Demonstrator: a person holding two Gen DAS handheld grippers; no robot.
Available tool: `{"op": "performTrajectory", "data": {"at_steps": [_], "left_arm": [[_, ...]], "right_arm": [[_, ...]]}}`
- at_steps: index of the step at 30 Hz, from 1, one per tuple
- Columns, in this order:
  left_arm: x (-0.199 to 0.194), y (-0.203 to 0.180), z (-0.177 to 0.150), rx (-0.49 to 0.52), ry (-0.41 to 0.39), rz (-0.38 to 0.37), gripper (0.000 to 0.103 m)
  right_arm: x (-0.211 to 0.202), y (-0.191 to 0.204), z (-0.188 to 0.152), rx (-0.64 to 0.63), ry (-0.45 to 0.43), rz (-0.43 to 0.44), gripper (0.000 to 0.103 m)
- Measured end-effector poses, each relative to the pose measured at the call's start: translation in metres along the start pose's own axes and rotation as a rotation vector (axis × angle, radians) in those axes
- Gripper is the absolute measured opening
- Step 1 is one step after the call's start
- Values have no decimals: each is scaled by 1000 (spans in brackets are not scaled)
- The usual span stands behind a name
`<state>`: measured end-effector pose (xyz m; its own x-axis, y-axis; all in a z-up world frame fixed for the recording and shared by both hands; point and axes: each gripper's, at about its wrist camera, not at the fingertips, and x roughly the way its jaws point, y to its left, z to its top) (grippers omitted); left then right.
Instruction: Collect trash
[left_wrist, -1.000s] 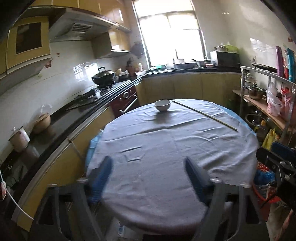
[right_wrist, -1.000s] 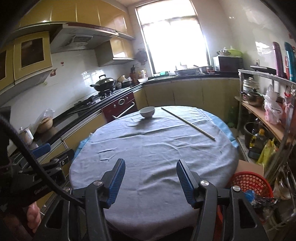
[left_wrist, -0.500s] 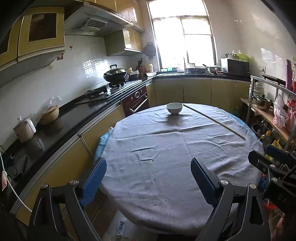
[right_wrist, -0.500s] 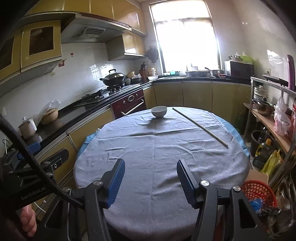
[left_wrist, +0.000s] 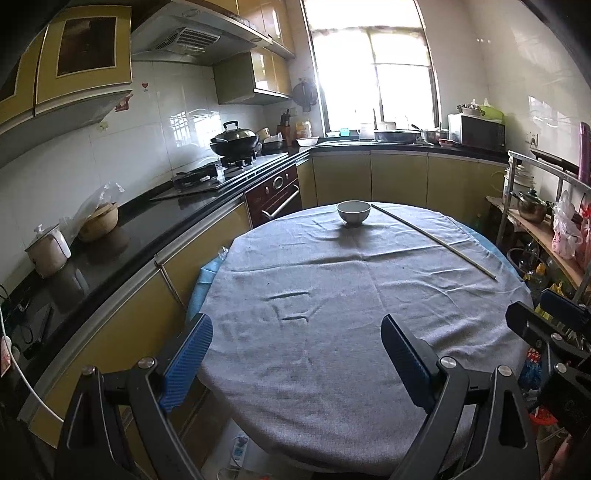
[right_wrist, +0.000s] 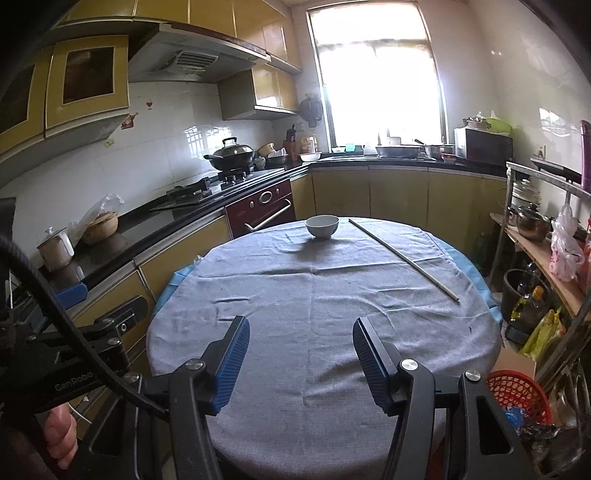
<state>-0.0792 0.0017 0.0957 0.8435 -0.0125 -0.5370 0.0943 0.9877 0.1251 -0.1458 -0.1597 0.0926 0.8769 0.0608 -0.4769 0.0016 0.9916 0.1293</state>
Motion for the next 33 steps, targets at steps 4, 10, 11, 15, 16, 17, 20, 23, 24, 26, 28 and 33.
{"op": "performTrajectory", "data": {"at_steps": [4, 10, 11, 15, 16, 17, 20, 23, 24, 26, 28, 33], "left_arm": [[3, -5, 4, 3, 0, -2, 93], [10, -11, 9, 4, 4, -19, 93], [11, -12, 10, 4, 5, -23, 93], [15, -15, 11, 4, 11, -46, 93], [16, -16, 11, 6, 13, -52, 93], [17, -16, 11, 8, 14, -55, 93], [19, -16, 10, 14, 17, -64, 93], [22, -14, 11, 6, 15, -66, 93], [23, -13, 12, 4, 16, -67, 93], [27, -12, 12, -1, 24, -68, 93], [30, -10, 12, -6, 29, -70, 93], [34, -11, 11, -1, 39, -69, 93]], "right_arm": [[0, -6, 3, 4, -6, -14, 62], [3, -12, 6, 5, -2, -32, 62], [3, -13, 5, 4, -2, -39, 62], [4, -17, 6, 12, 2, -56, 62], [3, -17, 6, 15, 3, -59, 62], [4, -18, 7, 17, 5, -64, 62], [6, -17, 7, 19, 11, -71, 62], [9, -14, 8, 17, 20, -72, 62], [10, -13, 7, 12, 23, -76, 63], [12, -11, 7, 1, 28, -82, 63], [14, -10, 7, -2, 32, -86, 62], [19, -11, 7, 3, 41, -87, 63]]}}
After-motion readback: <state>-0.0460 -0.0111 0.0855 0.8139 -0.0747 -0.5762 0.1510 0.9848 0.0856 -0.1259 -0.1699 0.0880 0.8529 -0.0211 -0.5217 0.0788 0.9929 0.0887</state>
